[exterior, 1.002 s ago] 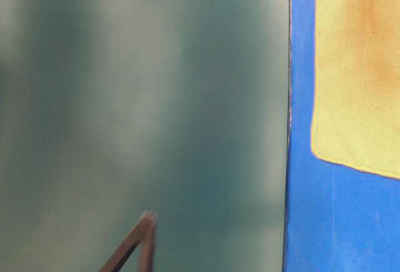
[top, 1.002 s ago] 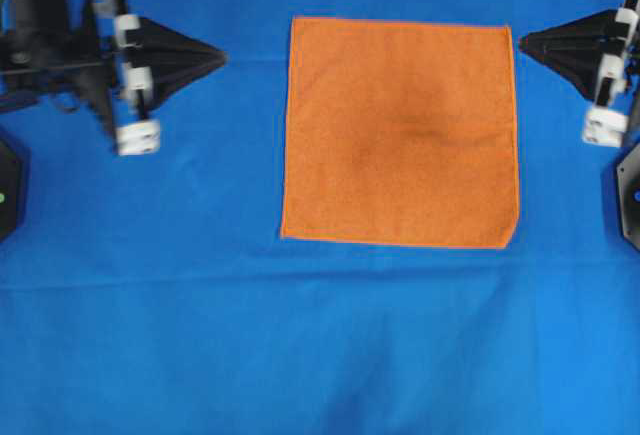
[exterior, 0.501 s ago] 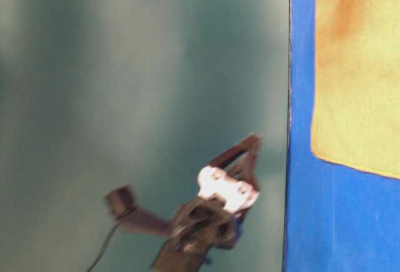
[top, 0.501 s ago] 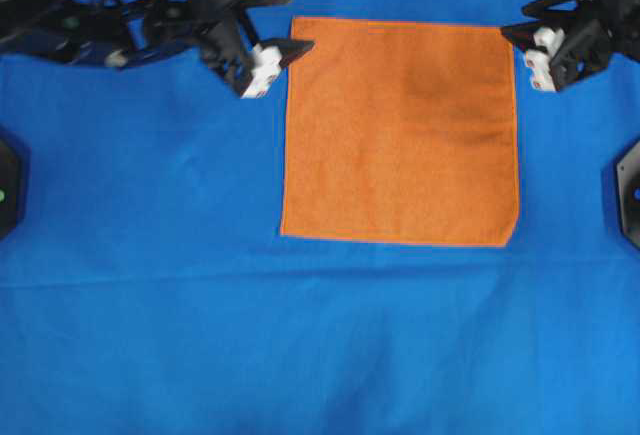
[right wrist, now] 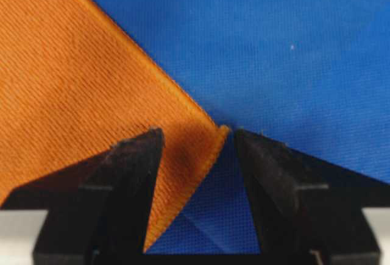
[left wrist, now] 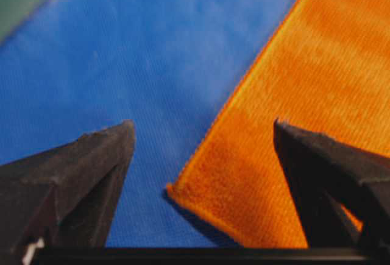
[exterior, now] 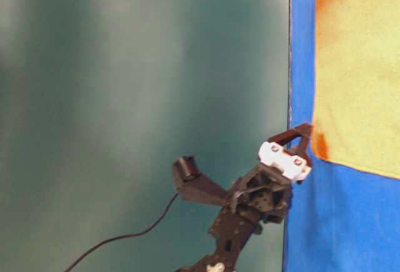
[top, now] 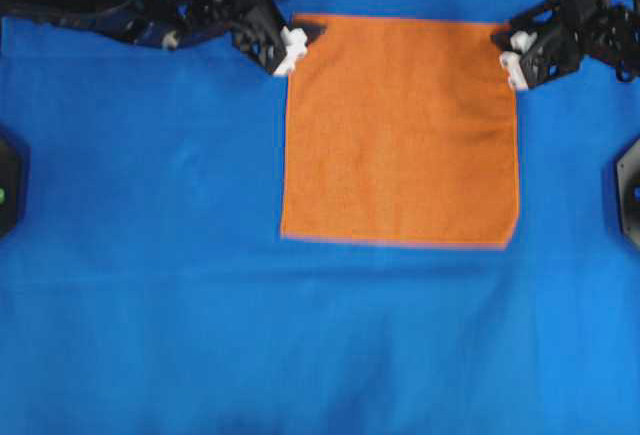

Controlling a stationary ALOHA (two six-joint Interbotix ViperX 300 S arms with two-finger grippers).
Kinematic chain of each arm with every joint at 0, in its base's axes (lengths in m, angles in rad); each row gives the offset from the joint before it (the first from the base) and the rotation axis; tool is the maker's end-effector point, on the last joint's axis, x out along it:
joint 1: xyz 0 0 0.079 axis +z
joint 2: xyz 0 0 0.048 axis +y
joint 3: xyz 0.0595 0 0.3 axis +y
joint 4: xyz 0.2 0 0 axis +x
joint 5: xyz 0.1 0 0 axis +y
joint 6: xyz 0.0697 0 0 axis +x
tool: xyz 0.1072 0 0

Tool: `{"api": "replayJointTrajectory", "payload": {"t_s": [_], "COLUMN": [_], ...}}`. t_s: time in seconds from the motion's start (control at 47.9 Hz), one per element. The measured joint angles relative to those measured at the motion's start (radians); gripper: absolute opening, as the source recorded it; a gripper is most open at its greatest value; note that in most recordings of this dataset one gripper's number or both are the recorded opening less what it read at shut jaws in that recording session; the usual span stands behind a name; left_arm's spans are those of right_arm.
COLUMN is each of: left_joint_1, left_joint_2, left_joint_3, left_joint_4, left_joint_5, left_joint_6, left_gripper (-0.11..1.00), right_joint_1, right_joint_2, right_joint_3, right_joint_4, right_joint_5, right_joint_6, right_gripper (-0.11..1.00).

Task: Fold the orange towel.
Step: 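Grasp the far left and far right towel corners with both grippers, then pull both held corners toward the near edge, folding the towel in half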

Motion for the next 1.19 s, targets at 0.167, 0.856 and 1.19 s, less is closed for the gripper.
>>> {"api": "replayJointTrajectory", "payload": {"t_s": [0.167, 0.856, 1.19], "left_joint_1": [0.002, -0.015, -0.021], "left_joint_2": [0.041, 0.020, -0.067], "left_joint_3": [-0.025, -0.018, -0.003], "left_joint_4": [0.002, 0.002, 0.000], "left_joint_5": [0.021, 0.078, 0.086], "left_joint_6": [0.026, 0.058, 0.064], "left_gripper": [0.76, 0.01, 0.01], "right_joint_1": [-0.009, -0.009, -0.009], "right_joint_2": [0.025, 0.026, -0.087], "right_joint_3": [-0.002, -0.002, 0.000], "right_joint_4": [0.000, -0.005, -0.005], "right_joint_5": [-0.017, -0.046, 0.006], "right_joint_6": [-0.005, -0.017, -0.017], "right_gripper": [0.45, 0.01, 0.01]}}
